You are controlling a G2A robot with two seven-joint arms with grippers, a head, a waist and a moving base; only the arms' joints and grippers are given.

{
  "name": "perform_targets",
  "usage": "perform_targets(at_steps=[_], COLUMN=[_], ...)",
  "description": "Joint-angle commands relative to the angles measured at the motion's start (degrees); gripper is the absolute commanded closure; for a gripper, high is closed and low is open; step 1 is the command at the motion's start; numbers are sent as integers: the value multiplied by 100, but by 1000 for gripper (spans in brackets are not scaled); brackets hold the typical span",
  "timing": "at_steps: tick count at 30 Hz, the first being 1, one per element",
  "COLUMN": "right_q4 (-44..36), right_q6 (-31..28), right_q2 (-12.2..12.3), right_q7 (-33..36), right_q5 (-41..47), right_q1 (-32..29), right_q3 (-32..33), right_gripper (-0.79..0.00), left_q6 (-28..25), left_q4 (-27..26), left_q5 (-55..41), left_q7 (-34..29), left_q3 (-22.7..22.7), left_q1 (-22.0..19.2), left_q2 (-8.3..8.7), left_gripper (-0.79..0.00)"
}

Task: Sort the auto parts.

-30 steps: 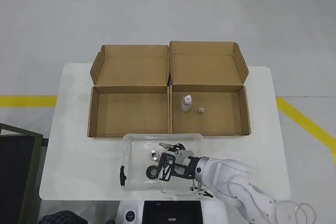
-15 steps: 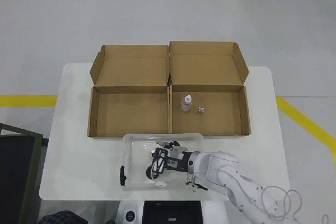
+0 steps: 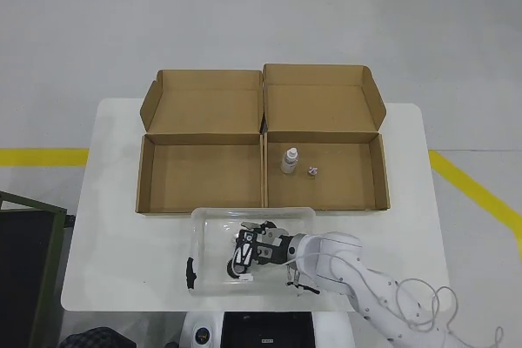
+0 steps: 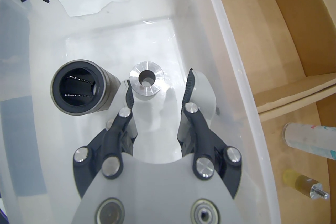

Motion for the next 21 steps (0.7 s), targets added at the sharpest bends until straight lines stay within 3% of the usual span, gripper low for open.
perform_targets(at_steps=[1,21], right_q4=[-9,750], right_q6=[-20,17], right_q2=[-5,-226], right_q7=[6,33], right_q5=[-5,251], right_q1=[-4,443], right_q3=[-22,-427], right_gripper=[-363,-363], left_q6=[0,0], left_q4=[0,0], left_q5=[0,0], left_q7=[0,0], left_q3=[0,0], left_q1=[0,0], left_q2=[0,0], left_gripper=[-785,-785])
